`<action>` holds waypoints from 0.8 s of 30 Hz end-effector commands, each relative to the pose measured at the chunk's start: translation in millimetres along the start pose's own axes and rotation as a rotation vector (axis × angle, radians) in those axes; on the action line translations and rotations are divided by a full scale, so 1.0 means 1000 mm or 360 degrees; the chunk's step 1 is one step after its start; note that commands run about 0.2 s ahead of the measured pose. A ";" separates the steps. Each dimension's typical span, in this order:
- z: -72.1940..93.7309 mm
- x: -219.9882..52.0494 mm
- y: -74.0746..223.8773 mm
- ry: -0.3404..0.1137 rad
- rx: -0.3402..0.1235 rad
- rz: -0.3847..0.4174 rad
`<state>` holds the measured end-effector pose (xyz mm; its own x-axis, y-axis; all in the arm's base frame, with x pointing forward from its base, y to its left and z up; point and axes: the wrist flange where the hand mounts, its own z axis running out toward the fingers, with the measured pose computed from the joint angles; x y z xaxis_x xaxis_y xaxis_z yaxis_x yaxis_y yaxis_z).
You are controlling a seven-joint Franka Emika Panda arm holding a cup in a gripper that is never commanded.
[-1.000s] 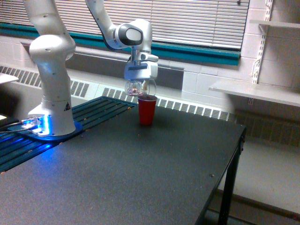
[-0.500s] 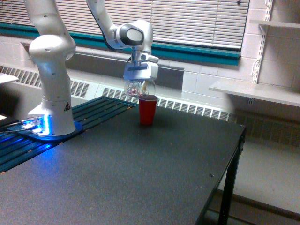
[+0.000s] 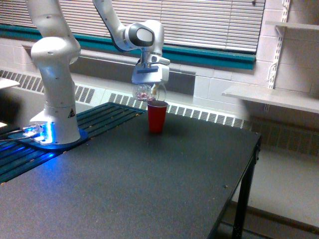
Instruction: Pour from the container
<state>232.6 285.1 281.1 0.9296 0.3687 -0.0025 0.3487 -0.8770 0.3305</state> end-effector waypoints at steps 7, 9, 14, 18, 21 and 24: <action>-0.007 0.003 0.002 -0.0018 -0.0043 -0.0057; -0.007 0.003 0.002 -0.0022 -0.0047 -0.0060; -0.005 -0.001 0.001 -0.0053 -0.0057 -0.0079; -0.005 -0.001 0.000 -0.0065 -0.0058 -0.0083; -0.006 0.001 0.000 -0.0069 -0.0060 -0.0083; -0.006 0.001 -0.002 -0.0078 -0.0064 -0.0095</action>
<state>230.5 285.3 283.7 0.9197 0.3884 -0.0569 0.3813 -0.8492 0.3654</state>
